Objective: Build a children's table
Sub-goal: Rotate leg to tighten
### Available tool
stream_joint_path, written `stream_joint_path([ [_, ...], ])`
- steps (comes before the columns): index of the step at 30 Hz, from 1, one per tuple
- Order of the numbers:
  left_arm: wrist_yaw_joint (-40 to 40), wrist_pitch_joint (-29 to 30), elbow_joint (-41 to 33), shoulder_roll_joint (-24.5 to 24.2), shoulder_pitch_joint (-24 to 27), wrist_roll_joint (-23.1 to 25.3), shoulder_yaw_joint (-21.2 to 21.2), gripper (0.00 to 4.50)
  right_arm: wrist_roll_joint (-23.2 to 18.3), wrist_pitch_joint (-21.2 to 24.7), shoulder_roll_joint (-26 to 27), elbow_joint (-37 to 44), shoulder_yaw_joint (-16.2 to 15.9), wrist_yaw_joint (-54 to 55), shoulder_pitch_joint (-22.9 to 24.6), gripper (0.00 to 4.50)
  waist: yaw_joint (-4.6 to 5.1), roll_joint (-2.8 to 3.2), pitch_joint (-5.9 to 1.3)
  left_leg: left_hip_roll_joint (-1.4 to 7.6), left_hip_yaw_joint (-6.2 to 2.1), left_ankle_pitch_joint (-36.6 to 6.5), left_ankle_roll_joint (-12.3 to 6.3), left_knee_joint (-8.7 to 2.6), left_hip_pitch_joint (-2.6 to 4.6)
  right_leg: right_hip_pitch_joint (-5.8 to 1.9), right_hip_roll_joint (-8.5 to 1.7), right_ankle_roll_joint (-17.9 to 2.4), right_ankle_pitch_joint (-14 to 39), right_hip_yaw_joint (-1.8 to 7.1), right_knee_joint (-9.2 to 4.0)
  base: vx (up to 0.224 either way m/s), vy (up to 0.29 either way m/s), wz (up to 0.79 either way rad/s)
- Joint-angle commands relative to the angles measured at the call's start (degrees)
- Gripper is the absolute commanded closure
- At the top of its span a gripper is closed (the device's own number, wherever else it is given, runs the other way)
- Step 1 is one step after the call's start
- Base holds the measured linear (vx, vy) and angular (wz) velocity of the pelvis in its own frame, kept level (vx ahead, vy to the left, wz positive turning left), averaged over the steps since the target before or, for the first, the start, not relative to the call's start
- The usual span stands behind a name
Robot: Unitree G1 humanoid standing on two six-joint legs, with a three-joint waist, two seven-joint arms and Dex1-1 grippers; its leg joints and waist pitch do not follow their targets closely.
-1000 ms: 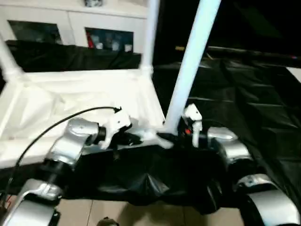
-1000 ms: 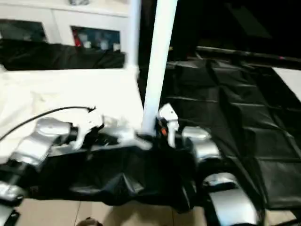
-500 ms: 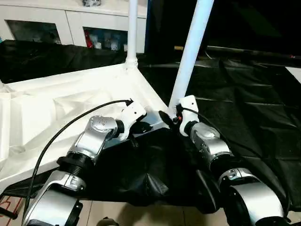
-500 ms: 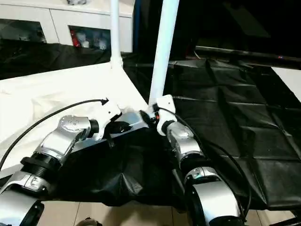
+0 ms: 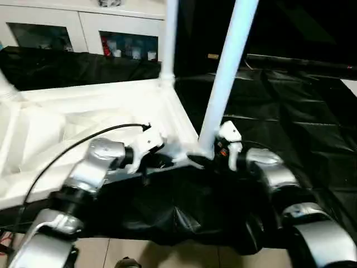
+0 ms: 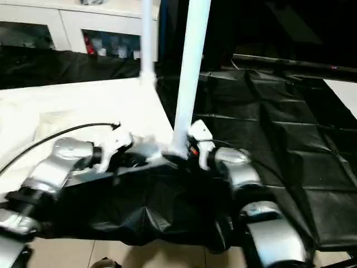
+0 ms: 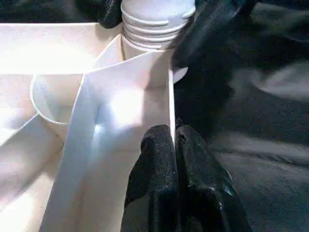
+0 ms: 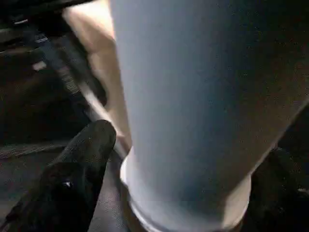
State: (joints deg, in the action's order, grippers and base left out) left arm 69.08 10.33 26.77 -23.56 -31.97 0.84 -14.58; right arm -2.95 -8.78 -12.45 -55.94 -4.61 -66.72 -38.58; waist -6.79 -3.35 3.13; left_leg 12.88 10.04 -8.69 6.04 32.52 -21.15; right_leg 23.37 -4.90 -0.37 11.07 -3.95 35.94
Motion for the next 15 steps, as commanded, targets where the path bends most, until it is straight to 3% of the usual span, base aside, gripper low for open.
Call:
stream_joint_path([
  [1,3.5,-1.9,-3.1,1.1,-1.1,-2.8,-1.4,4.50,-0.6,1.0,0.1,2.3,-2.4,-6.1,0.6,0.62,-0.04,0.57,-3.78,0.66,0.54,-14.0,-2.60,-3.28,0.68,-2.98,-2.65,-13.3,8.6,2.27,-4.08,0.000,0.000,0.00],
  [5,5.1,-2.3,-2.6,0.2,-1.3,-2.9,-1.6,4.50,-1.0,2.0,-0.3,3.1,-2.7,-8.9,0.9,0.62,-0.17,0.49,-3.80,0.69,0.50,-14.0,-2.27,-3.31,0.70,-2.94,-2.74,-13.6,9.0,2.29,-4.00,0.000,0.000,0.00],
  [15,4.2,-2.9,-1.5,0.0,-1.7,-2.2,-1.2,4.50,-1.2,3.6,0.8,3.9,-2.6,-8.3,1.7,1.34,-0.51,0.25,-3.81,0.66,0.50,-13.3,-1.78,-3.32,0.73,-2.85,-2.83,-13.0,9.8,2.33,-3.99,0.000,0.000,0.00],
])
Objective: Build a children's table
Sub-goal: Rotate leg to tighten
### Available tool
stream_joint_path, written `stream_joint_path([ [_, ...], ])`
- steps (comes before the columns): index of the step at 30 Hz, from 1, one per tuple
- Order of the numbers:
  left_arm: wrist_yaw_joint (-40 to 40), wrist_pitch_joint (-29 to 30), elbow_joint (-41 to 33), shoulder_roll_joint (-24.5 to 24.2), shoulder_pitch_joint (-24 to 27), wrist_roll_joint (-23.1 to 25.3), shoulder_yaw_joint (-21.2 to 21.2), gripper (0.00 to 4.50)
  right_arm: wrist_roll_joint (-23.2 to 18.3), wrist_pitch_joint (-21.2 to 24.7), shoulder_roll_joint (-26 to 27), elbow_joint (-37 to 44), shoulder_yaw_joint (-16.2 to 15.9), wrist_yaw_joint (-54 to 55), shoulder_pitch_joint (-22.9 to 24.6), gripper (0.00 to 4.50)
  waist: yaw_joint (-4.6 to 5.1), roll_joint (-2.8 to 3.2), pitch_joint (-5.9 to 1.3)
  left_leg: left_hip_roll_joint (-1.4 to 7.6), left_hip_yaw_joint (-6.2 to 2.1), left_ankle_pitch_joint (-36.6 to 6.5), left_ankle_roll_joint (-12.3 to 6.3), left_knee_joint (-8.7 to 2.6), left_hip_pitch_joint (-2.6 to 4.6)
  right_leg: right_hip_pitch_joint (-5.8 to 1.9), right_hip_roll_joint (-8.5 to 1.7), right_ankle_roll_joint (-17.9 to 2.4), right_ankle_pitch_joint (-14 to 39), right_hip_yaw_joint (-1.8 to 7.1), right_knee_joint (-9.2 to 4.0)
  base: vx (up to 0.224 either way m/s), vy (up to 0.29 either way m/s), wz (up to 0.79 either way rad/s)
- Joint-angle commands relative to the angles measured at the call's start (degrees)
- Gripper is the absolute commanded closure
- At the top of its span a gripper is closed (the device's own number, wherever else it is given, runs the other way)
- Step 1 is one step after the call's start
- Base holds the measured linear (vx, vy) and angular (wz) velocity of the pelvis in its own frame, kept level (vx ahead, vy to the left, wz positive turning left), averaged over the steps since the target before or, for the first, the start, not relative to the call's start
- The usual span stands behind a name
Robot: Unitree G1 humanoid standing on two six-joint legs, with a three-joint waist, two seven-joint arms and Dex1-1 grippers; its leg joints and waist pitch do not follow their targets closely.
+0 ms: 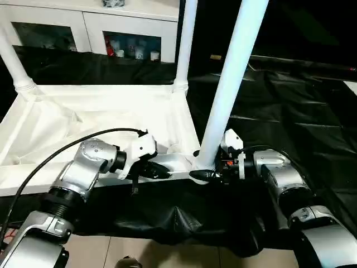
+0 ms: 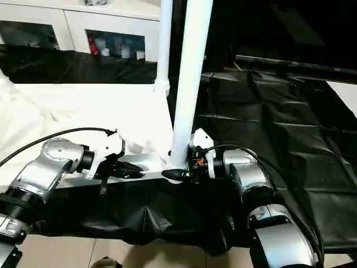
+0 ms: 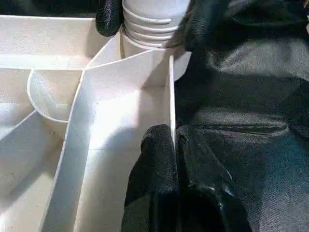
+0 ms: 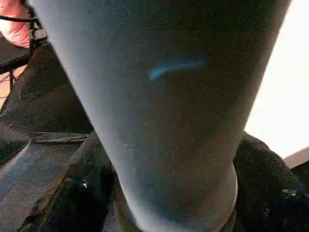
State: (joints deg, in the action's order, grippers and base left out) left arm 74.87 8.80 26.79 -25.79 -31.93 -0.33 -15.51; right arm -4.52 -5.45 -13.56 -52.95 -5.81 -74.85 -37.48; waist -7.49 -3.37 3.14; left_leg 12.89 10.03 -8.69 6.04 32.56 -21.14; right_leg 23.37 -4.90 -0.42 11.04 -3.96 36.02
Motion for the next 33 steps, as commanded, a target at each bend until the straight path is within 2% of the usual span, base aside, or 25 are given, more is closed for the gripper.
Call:
stream_joint_path([
  [1,-3.6,-1.1,-0.9,2.9,-2.0,-0.6,0.1,4.50,0.6,0.7,2.5,0.0,-0.9,2.5,0.4,1.54,0.18,0.25,-3.78,0.64,0.51,-13.4,-1.69,-3.40,0.75,-2.81,-2.84,-12.9,10.2,2.35,-4.12,0.000,0.000,0.00],
  [5,-10.0,0.6,0.8,5.1,-3.4,0.5,1.5,4.50,1.9,0.3,4.8,-4.3,1.1,14.9,-1.3,1.66,0.45,0.14,-3.65,0.47,0.39,-14.4,-0.63,-3.56,0.78,-2.68,-3.04,-11.7,13.7,2.44,-4.51,0.000,0.000,0.00],
  [6,-10.0,0.6,0.8,5.1,-3.4,0.5,1.5,4.50,1.9,0.3,4.8,-4.3,1.1,14.9,-1.3,1.68,0.69,0.14,-3.62,0.46,0.30,-14.8,-0.10,-3.67,0.80,-2.64,-3.09,-11.2,15.1,2.44,-4.63,0.000,0.000,0.00],
  [8,-12.9,1.2,1.6,6.2,-4.1,1.4,1.8,4.50,2.2,1.1,6.2,-6.5,2.3,22.7,-2.4,1.69,1.03,0.16,-3.64,0.42,0.22,-15.3,0.11,-3.70,0.81,-2.62,-3.07,-10.6,16.3,2.40,-4.79,0.000,0.000,0.00],
  [10,-17.7,2.3,3.0,8.1,-5.3,2.6,2.2,4.50,1.5,1.9,8.3,-8.3,4.2,30.2,-3.4,1.72,1.42,0.31,-3.68,0.36,0.21,-14.8,0.63,-3.75,0.78,-2.54,-2.97,-10.7,15.3,2.47,-4.68,0.000,0.000,0.00],
  [13,-23.6,3.9,4.4,11.2,-6.8,3.2,2.8,4.50,0.6,3.4,11.4,-10.2,6.6,39.8,-4.7,1.72,1.39,0.36,-3.88,0.32,0.27,-13.7,0.43,-3.59,0.75,-2.66,-2.92,-10.7,12.9,2.48,-4.48,0.000,0.000,0.00],
  [14,-25.6,4.5,4.6,12.6,-7.2,3.3,2.9,4.50,0.5,3.5,12.8,-10.9,7.1,43.0,-5.2,1.72,1.34,0.67,-3.93,0.28,0.27,-13.3,0.51,-3.55,0.84,-2.57,-2.90,-10.9,12.1,2.50,-4.42,0.000,0.000,0.00],
  [16,-26.9,4.9,4.6,13.6,-7.3,3.5,3.0,4.50,0.9,3.0,13.9,-11.4,7.0,44.5,-5.5,1.72,1.35,0.46,-3.99,0.25,0.32,-12.8,0.64,-3.51,0.71,-2.79,-2.84,-11.2,10.4,2.41,-4.29,0.000,0.000,0.00],
  [18,-27.2,5.0,4.2,14.7,-7.3,3.4,2.8,4.50,1.9,0.9,14.9,-11.3,6.0,44.2,-5.5,1.72,1.30,0.63,-4.09,0.21,0.35,-12.3,-0.17,-3.39,0.58,-2.93,-2.77,-11.5,7.6,2.36,-4.11,0.000,0.000,0.00],
  [19,-26.6,4.7,3.8,15.0,-7.1,3.3,2.3,4.50,1.7,0.1,15.5,-11.2,5.8,42.9,-5.4,1.17,1.27,0.91,-4.13,0.21,0.33,-12.2,-0.30,-3.37,0.58,-2.96,-2.77,-11.7,7.0,2.38,-4.02,0.000,0.000,0.00],
  [21,-25.2,4.4,3.4,14.8,-6.7,3.2,1.8,4.50,0.7,0.4,15.6,-10.9,6.3,40.4,-5.4,0.97,1.32,0.79,-4.05,0.18,0.41,-12.5,-0.69,-3.38,0.59,-2.99,-2.66,-12.1,6.3,2.37,-4.10,0.000,0.000,0.00],
  [23,-24.6,4.1,3.2,14.5,-6.5,3.2,1.6,4.50,0.7,0.5,15.5,-10.7,6.3,39.3,-5.4,0.97,1.35,0.94,-3.98,0.19,0.37,-13.2,-0.84,-3.43,0.56,-3.03,-2.69,-12.1,7.1,2.38,-4.17,0.000,0.000,0.00],
  [25,-23.1,4.0,2.5,13.4,-5.7,2.9,1.2,4.50,1.4,0.2,14.5,-10.1,5.6,37.1,-5.4,0.57,1.34,0.94,-4.00,0.27,0.33,-13.6,-0.76,-3.47,0.64,-3.03,-2.76,-12.1,7.8,2.38,-4.23,0.000,0.000,0.00],
  [26,-23.1,4.0,2.5,13.4,-5.7,2.9,1.2,4.50,1.4,0.2,14.5,-10.1,5.6,37.1,-5.4,0.57,1.35,0.91,-3.99,0.30,0.32,-13.6,-0.75,-3.47,0.66,-3.02,-2.76,-12.2,7.7,2.38,-4.22,0.000,0.000,0.00],
  [27,-20.6,3.7,1.4,12.0,-4.8,2.3,0.9,4.50,2.1,-1.1,12.7,-9.3,4.0,32.5,-4.8,0.57,1.31,1.05,-4.02,0.30,0.30,-13.5,-0.73,-3.46,0.66,-3.06,-2.78,-12.4,7.2,2.38,-4.15,0.000,0.000,0.00],
  [29,-17.9,2.9,0.6,10.5,-4.0,1.9,0.4,4.50,1.4,-1.5,11.0,-7.8,3.4,26.5,-4.2,0.57,1.45,0.87,-4.02,0.29,0.30,-13.5,-1.66,-3.37,0.37,-3.36,-2.73,-12.7,6.1,2.32,-4.10,0.000,0.000,0.00],
  [33,-12.7,1.7,-1.2,7.8,-2.6,0.5,0.1,4.50,0.6,-2.6,7.5,-4.6,1.8,16.2,-2.6,0.57,1.54,0.97,-3.98,0.40,0.38,-12.8,-2.63,-3.26,0.49,-3.33,-2.63,-14.0,4.3,2.28,-3.91,0.000,0.000,0.00],
])
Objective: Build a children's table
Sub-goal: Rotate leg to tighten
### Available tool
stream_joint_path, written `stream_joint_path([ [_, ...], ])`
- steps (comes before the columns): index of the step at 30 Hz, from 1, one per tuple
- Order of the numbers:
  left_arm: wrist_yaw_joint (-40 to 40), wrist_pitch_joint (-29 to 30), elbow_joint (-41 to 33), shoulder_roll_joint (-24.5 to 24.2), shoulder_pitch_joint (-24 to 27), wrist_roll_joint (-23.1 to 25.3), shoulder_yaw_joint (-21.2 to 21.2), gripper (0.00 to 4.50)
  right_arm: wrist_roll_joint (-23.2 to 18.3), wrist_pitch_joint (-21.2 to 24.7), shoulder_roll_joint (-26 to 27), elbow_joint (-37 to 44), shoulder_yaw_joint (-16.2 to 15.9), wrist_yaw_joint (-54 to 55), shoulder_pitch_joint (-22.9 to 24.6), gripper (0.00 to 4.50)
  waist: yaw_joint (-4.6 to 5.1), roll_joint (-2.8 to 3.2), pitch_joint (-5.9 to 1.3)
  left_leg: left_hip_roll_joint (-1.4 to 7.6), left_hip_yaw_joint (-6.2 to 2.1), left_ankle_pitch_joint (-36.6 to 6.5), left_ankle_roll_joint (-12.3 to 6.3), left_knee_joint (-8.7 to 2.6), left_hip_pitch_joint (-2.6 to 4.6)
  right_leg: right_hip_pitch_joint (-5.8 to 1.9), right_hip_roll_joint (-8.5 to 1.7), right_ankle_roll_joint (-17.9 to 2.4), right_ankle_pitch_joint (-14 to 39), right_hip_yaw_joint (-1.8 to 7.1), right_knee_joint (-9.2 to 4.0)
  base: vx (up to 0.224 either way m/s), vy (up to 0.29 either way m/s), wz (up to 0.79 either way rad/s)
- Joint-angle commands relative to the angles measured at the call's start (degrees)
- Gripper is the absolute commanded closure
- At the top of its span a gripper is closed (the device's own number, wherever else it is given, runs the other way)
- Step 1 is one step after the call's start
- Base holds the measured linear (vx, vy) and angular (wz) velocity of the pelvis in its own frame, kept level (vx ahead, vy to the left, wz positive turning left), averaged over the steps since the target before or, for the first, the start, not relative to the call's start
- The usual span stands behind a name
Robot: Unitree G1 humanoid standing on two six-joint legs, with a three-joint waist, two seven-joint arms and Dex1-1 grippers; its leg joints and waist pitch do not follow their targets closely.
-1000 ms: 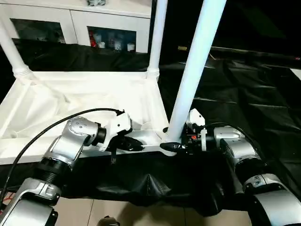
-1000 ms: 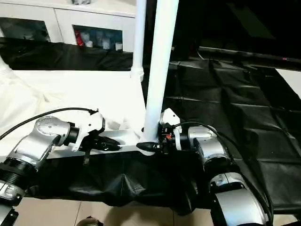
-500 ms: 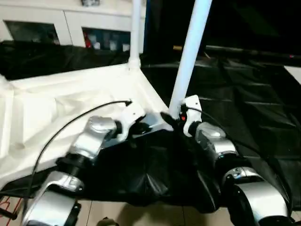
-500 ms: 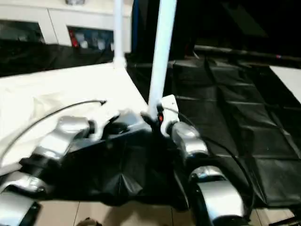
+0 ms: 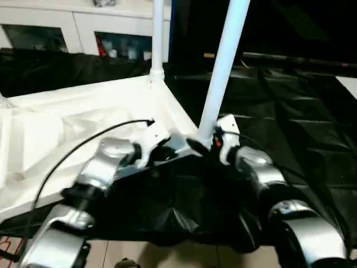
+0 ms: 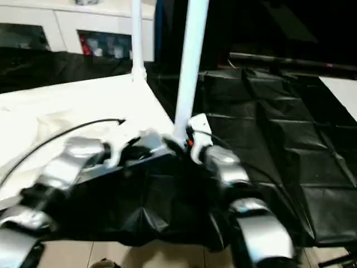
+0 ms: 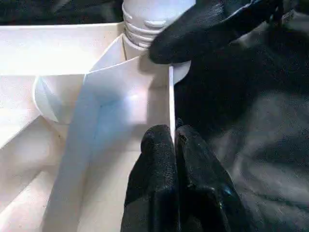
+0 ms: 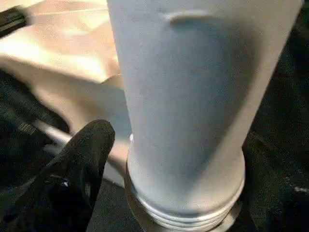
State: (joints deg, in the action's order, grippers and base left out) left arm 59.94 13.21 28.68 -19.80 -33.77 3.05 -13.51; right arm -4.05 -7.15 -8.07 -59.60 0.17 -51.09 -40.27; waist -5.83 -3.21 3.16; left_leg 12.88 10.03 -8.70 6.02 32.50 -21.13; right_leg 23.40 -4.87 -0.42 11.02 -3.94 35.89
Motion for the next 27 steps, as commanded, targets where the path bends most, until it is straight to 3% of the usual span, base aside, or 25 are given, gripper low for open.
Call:
stream_joint_path([
  [1,3.4,-3.4,-3.4,1.2,-0.4,-3.0,-2.1,4.50,-0.3,-0.7,1.1,2.8,-4.5,-10.4,0.6,0.57,-0.17,0.77,-3.95,0.47,0.41,-13.1,-2.70,-3.24,0.52,-3.35,-2.63,-14.1,4.9,2.20,-3.86,0.000,0.000,0.00],
  [11,12.1,-6.6,-3.6,-2.7,0.3,-5.0,-1.7,4.50,-0.7,0.0,-4.3,7.6,-7.4,-25.5,2.7,0.57,-1.19,0.82,-3.76,0.70,0.48,-15.0,-1.98,-3.36,0.76,-2.95,-2.76,-13.5,9.8,2.30,-4.12,0.000,0.000,0.00],
  [19,16.5,-6.3,-3.7,-4.1,0.7,-6.3,-2.0,4.50,-1.5,2.5,-5.6,9.8,-8.1,-30.3,3.4,1.27,-1.58,0.77,-3.87,0.67,0.48,-13.8,-2.02,-3.28,0.74,-2.94,-2.74,-13.9,8.4,2.28,-3.90,0.000,0.000,0.00],
  [23,16.1,-6.1,-3.9,-4.0,1.0,-6.1,-1.9,4.50,-1.8,3.5,-5.4,10.8,-8.1,-30.4,4.0,1.43,-1.88,0.66,-3.88,0.70,0.52,-13.6,-2.03,-3.27,0.85,-2.91,-2.72,-13.8,8.3,2.29,-3.89,0.000,0.000,0.00],
  [24,15.1,-6.1,-3.7,-3.8,0.9,-5.8,-1.8,4.50,-1.9,3.8,-5.2,10.7,-8.0,-29.9,4.1,1.64,-1.98,0.58,-3.85,0.69,0.52,-13.8,-1.95,-3.30,0.82,-2.90,-2.75,-13.5,8.7,2.30,-3.92,0.000,0.000,0.00],
  [27,9.4,-5.8,-1.4,-2.1,-0.3,-3.7,-0.8,4.50,-1.5,4.4,-3.4,8.6,-6.4,-23.1,3.8,1.73,-2.01,0.50,-3.75,0.68,0.51,-14.4,-1.55,-3.36,0.88,-2.78,-2.88,-13.1,10.6,2.35,-4.13,0.000,0.000,0.00],
])
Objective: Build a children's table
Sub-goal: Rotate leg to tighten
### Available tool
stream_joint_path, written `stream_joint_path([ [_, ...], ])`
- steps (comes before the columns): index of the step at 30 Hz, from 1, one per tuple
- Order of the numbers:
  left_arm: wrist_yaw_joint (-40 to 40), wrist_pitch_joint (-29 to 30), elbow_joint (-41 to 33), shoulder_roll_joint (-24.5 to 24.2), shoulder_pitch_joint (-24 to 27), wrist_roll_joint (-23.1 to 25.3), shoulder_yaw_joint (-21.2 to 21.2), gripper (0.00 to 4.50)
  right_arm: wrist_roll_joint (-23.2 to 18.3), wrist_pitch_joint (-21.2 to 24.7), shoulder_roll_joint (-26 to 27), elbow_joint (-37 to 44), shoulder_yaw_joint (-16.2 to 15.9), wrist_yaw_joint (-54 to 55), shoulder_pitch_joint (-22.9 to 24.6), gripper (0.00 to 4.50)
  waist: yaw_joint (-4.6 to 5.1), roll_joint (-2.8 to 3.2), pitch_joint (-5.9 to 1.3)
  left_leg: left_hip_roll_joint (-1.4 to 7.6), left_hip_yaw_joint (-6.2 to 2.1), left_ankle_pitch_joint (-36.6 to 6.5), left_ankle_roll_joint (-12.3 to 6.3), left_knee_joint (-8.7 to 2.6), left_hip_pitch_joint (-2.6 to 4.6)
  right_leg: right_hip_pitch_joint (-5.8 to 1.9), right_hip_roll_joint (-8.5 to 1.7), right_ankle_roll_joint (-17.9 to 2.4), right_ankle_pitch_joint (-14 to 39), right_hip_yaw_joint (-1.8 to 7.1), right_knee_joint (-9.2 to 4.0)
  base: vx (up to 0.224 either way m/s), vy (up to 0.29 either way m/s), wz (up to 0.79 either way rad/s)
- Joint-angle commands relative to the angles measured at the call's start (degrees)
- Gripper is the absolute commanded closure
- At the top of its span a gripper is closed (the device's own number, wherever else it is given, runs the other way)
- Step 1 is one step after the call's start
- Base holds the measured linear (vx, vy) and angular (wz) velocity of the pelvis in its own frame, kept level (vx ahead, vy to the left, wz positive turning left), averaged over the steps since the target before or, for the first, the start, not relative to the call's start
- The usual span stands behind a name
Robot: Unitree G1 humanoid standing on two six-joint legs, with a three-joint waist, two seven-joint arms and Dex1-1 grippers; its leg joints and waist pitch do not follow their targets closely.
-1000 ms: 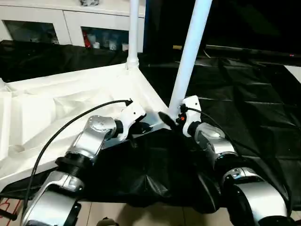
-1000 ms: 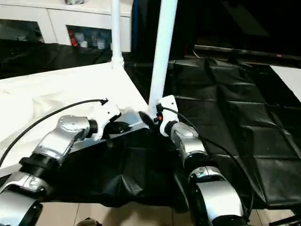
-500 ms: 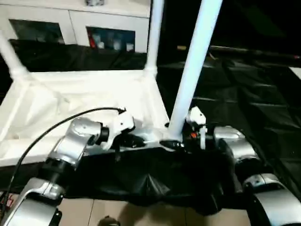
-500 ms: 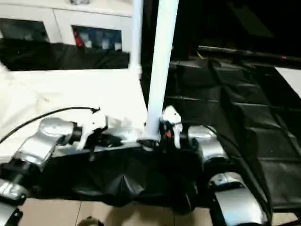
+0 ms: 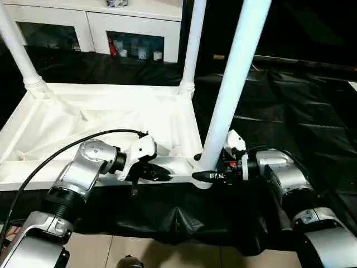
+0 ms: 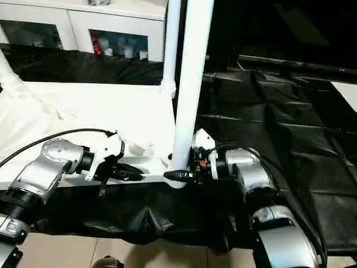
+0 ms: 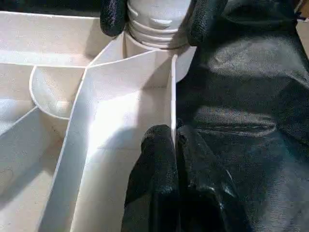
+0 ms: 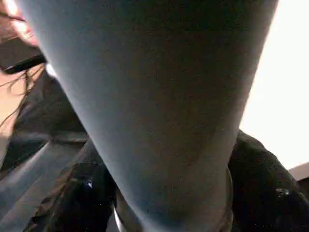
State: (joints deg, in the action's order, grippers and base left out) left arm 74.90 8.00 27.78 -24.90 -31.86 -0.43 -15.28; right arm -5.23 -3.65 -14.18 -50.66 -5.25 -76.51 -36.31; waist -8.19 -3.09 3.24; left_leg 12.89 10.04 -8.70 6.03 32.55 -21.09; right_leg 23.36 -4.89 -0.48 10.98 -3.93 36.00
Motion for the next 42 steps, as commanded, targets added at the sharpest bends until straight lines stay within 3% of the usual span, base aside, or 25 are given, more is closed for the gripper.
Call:
stream_joint_path([
  [1,-6.5,-0.4,-0.2,3.2,-2.5,0.1,1.1,4.50,-0.2,1.3,3.1,-0.8,-0.7,3.6,-0.4,1.76,0.47,0.38,-3.75,0.64,0.47,-14.8,-1.15,-3.51,0.91,-2.64,-2.90,-12.7,11.9,2.41,-4.41,0.000,0.000,0.00],
  [5,-13.9,0.9,2.1,6.6,-4.6,2.1,1.6,4.50,1.6,1.4,7.7,-7.4,2.8,25.3,-2.8,1.81,1.05,0.31,-3.66,0.41,0.10,-16.4,1.03,-3.79,0.98,-2.53,-3.23,-9.9,18.9,2.41,-5.06,0.000,0.000,0.00],
  [7,-17.0,1.8,2.8,8.2,-5.5,3.1,1.5,4.50,1.7,1.5,9.4,-9.4,3.9,31.7,-3.5,1.82,1.45,0.48,-3.70,0.41,0.02,-16.7,1.55,-3.83,1.01,-2.42,-3.27,-9.8,19.1,2.44,-5.03,0.000,0.000,0.00],
  [9,-20.1,3.2,3.4,9.9,-6.4,3.5,1.6,4.50,1.2,2.6,11.3,-10.5,4.9,36.7,-4.2,1.82,2.06,0.41,-3.78,0.29,0.08,-16.1,1.40,-3.75,0.81,-2.50,-3.06,-9.7,17.4,2.44,-5.00,0.000,0.000,0.00],
  [10,-21.0,3.7,3.5,10.5,-6.7,3.6,1.6,4.50,1.0,2.7,12.0,-10.7,5.3,38.1,-4.4,1.82,2.00,0.69,-3.87,0.29,0.10,-15.7,1.13,-3.66,0.89,-2.50,-3.02,-10.0,16.1,2.45,-4.90,0.000,0.000,0.00],
  [14,-23.8,4.4,4.0,12.9,-7.4,3.5,1.9,4.50,2.1,1.2,14.1,-11.4,5.4,42.1,-5.0,1.82,2.10,0.57,-4.02,0.25,0.24,-13.8,0.37,-3.53,0.61,-2.70,-2.79,-10.9,11.3,2.40,-4.50,0.000,0.000,0.00],
  [15,-24.0,4.2,3.9,13.8,-7.5,3.3,1.9,4.50,2.9,-0.2,15.0,-11.8,4.9,43.0,-5.3,1.12,2.05,0.65,-4.07,0.22,0.24,-13.6,0.07,-3.49,0.63,-2.78,-2.74,-11.2,10.2,2.37,-4.39,0.000,0.000,0.00],
  [16,-23.9,4.1,3.8,14.2,-7.4,3.3,1.7,4.50,2.9,-0.8,15.4,-12.0,4.9,43.1,-5.5,1.12,2.12,0.70,-4.08,0.25,0.28,-13.6,-0.02,-3.48,0.61,-2.76,-2.78,-11.4,9.8,2.34,-4.41,0.000,0.000,0.00],
  [19,-23.4,3.8,3.1,14.4,-7.0,3.2,1.4,4.50,1.2,-1.0,15.8,-12.3,6.2,40.9,-6.4,0.99,2.17,0.83,-3.97,0.24,0.27,-14.8,-0.29,-3.55,0.63,-2.80,-2.77,-11.5,10.5,2.38,-4.54,0.000,0.000,0.00],
  [22,-21.1,3.6,2.3,12.8,-6.2,2.8,0.9,4.50,2.3,-1.4,14.3,-11.6,4.6,37.9,-6.4,0.61,2.17,0.79,-4.00,0.24,0.26,-14.7,-0.48,-3.53,0.57,-2.90,-2.80,-11.4,10.6,2.40,-4.56,0.000,0.000,0.00],
  [32,-8.4,1.4,-2.3,6.7,-2.9,-0.1,-0.5,4.50,0.3,-3.3,6.6,-4.6,1.1,13.5,-2.5,0.61,1.91,0.74,-4.14,0.58,0.50,-11.8,-3.36,-3.11,0.39,-3.32,-2.61,-14.2,3.9,2.20,-3.79,0.000,0.000,0.00],
  [36,-3.8,-0.3,-3.2,4.3,-1.7,-0.5,-1.3,4.50,-0.2,-2.8,2.8,-1.2,-1.2,2.7,-0.5,0.61,1.36,0.66,-3.90,0.67,0.56,-14.1,-2.82,-3.29,0.68,-3.00,-2.69,-13.9,8.1,2.22,-4.21,0.000,0.000,0.00],
  [39,-1.9,0.0,-4.0,3.2,-1.3,-1.1,-1.1,4.50,-0.1,-1.9,1.3,-0.1,-2.2,-1.1,0.0,0.61,1.04,0.51,-3.82,0.70,0.49,-14.7,-2.56,-3.35,0.64,-3.02,-2.80,-13.2,10.3,2.26,-4.36,0.000,0.000,0.00],
  [41,-0.8,0.3,-4.4,2.6,-1.2,-1.5,-0.9,4.50,0.0,-1.2,0.8,0.5,-2.6,-2.9,0.3,0.84,0.98,0.52,-3.83,0.67,0.46,-14.7,-2.39,-3.38,0.64,-2.92,-2.80,-13.0,10.8,2.28,-4.37,0.000,0.000,0.00],
  [42,-0.3,0.3,-4.6,2.3,-1.1,-1.6,-0.9,4.50,-0.1,-1.0,0.7,0.6,-2.7,-3.3,0.3,0.84,0.94,0.27,-3.81,0.70,0.48,-14.7,-2.31,-3.40,0.66,-2.88,-2.83,-12.9,11.5,2.28,-4.42,0.000,0.000,0.00],
])
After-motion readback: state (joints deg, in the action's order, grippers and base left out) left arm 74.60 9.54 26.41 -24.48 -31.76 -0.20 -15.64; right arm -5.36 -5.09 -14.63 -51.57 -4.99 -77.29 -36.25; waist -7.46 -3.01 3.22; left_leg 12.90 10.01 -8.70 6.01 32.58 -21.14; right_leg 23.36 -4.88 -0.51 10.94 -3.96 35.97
